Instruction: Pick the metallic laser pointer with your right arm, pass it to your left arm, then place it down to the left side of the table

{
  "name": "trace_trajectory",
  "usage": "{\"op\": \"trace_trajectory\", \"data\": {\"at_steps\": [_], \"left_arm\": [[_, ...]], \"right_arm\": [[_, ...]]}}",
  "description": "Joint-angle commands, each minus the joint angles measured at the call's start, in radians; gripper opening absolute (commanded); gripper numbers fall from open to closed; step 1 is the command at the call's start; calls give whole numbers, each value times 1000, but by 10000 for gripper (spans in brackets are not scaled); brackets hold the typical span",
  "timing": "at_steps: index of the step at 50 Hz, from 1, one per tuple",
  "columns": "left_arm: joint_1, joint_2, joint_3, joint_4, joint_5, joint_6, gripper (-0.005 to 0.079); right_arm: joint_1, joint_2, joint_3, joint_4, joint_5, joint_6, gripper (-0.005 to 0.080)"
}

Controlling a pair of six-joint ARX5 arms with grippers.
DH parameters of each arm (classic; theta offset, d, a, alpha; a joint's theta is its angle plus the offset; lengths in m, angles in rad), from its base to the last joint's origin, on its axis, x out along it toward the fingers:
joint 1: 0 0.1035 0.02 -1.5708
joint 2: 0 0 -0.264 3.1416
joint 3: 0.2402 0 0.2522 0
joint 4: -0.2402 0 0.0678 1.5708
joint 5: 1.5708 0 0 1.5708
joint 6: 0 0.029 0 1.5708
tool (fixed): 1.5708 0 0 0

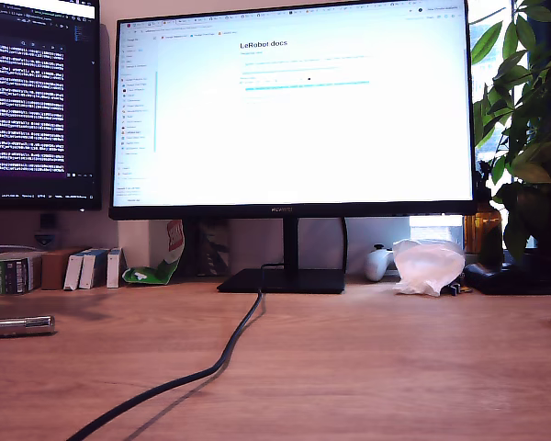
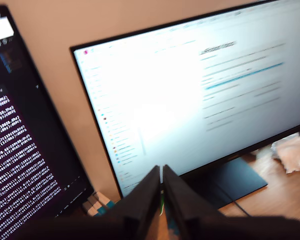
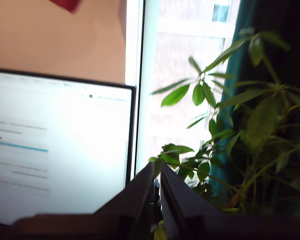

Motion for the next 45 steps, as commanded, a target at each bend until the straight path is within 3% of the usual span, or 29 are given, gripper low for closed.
{"op": "trace_trajectory", "data": {"at_steps": [1, 22, 31, 45], "left_arm": [[1, -24, -72, 34, 0, -21, -24], [0, -242, -406, 182, -55, -108, -24], [-3, -318, -491, 150, -43, -122, -24], [-71, -410, -629, 229, -28, -151, -24]], "right_arm": [[-3, -22, -62, 27, -2, 17, -11], [-3, -234, -368, 111, 11, 59, -11], [-3, -323, -455, 59, 67, 96, -11], [-3, -452, -567, 71, 63, 115, -11]]}}
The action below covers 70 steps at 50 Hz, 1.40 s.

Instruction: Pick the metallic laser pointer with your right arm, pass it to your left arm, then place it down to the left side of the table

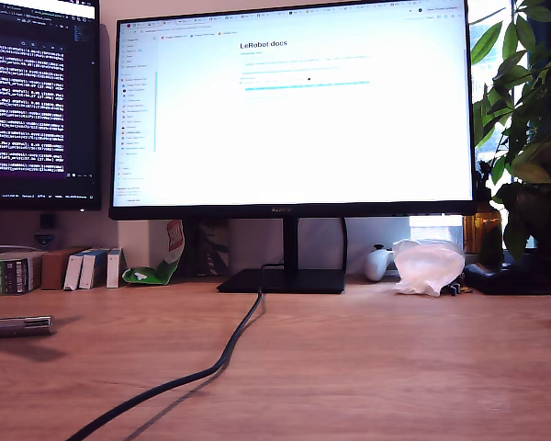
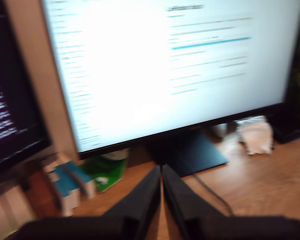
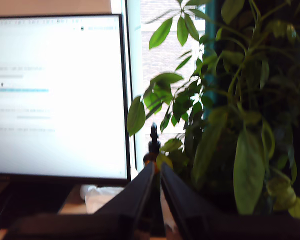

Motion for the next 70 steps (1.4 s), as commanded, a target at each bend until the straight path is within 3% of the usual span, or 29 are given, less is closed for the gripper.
{"op": "trace_trajectory", "data": {"at_steps": [1, 11, 27, 35, 48, 61, 70], "left_arm": [[-23, -34, -68, 30, -13, -24, -24], [-79, -161, -210, 136, -100, -91, -24], [-107, -323, -320, 180, -214, -127, -24], [-107, -393, -360, 180, -217, -128, -24], [-107, -546, -448, 197, -236, -145, -24], [-111, -681, -534, 206, -254, -156, -24], [-114, -803, -634, 255, -291, -204, -24]], "right_arm": [[-3, -26, -36, 15, 0, 14, -11], [-3, -107, -109, 17, 0, 14, -11], [-1, -261, -259, 63, 0, 76, -11], [-1, -362, -349, 146, -10, 113, -11], [-1, -526, -417, 145, -10, 111, -11], [0, -526, -469, 174, -29, 99, -11], [3, -526, -583, 285, -36, 100, -11]]}}
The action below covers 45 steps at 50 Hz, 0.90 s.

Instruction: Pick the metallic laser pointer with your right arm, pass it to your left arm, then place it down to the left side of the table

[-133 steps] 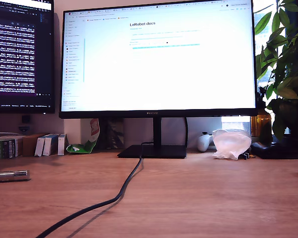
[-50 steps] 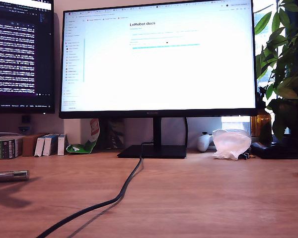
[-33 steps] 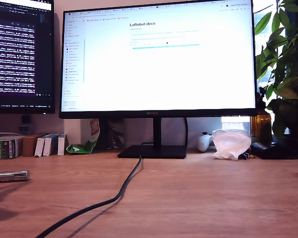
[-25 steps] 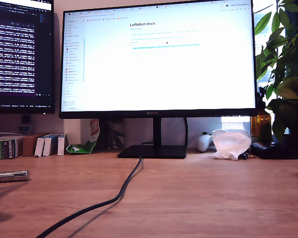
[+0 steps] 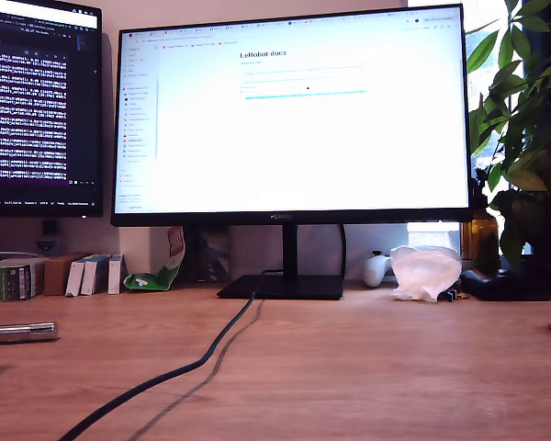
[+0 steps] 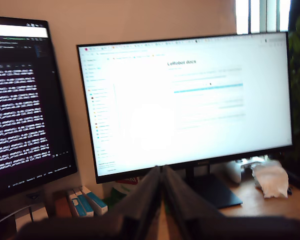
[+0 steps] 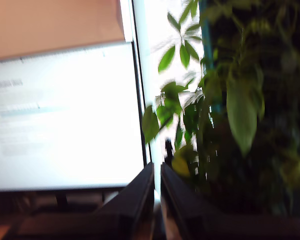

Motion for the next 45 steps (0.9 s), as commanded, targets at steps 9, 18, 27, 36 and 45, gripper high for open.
{"op": "trace_trajectory", "data": {"at_steps": [9, 18, 27, 36, 45], "left_arm": [[-6, -48, -104, 24, -16, -14, -24], [-7, -48, -168, 62, -40, -3, -24], [-7, -48, -207, 34, -77, 10, -24], [-7, -48, -238, 9, -88, 11, -24], [-7, -48, -290, -12, -113, 6, -24]], "right_arm": [[19, -6, -90, 113, -7, -13, -11], [19, -6, -102, 148, -3, -47, -11], [20, -6, -131, 149, -6, -51, -11], [20, -6, -164, 128, -22, -55, -11], [20, -6, -195, 57, -31, -78, -11]]}}
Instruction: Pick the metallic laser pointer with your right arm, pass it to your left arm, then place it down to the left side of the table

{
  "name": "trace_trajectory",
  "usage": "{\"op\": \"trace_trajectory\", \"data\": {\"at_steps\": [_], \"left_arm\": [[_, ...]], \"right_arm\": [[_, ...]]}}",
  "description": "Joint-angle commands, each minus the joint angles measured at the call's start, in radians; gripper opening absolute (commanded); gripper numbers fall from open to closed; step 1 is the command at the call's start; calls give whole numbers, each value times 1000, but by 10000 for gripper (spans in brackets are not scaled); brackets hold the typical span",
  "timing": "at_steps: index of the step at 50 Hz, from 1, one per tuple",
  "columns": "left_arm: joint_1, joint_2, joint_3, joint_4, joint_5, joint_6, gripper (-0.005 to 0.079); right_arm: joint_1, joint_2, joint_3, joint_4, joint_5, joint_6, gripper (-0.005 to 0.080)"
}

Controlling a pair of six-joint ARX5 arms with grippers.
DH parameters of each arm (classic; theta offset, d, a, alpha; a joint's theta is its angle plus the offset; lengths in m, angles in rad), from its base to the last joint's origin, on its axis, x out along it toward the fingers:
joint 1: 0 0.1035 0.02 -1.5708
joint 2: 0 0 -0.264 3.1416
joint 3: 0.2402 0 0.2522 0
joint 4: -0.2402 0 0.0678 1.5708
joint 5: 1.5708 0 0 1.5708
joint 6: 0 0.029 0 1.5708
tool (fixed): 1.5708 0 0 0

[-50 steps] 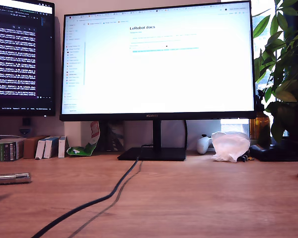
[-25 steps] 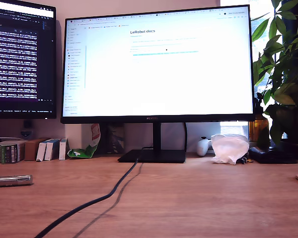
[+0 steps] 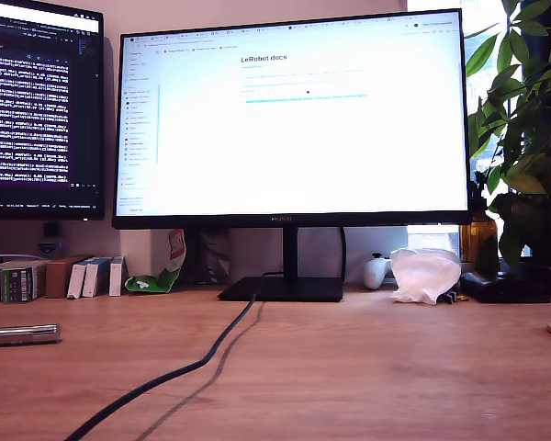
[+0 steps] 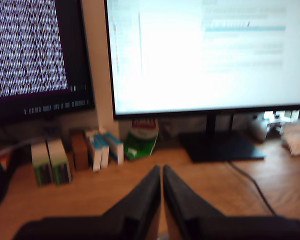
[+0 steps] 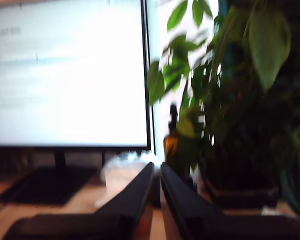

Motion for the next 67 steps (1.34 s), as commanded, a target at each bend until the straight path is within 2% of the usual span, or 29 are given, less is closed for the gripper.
{"op": "trace_trajectory", "data": {"at_steps": [1, 8, 17, 24, 67], "left_arm": [[-5, -7, -33, -10, -11, -4, -24], [-5, -7, -34, -77, -77, -2, -24], [-5, -7, -34, -191, -187, -4, -24], [-5, -3, -33, -217, -225, -13, -24], [-5, -3, -32, -217, -222, -29, -24]], "right_arm": [[6, -6, -26, -28, -4, -26, -11], [6, -6, -26, -81, 4, -24, -11], [6, -6, -26, -240, 7, -16, -11], [6, 2, -22, -259, 15, 66, -11], [6, 2, -22, -255, 12, 65, -11]]}}
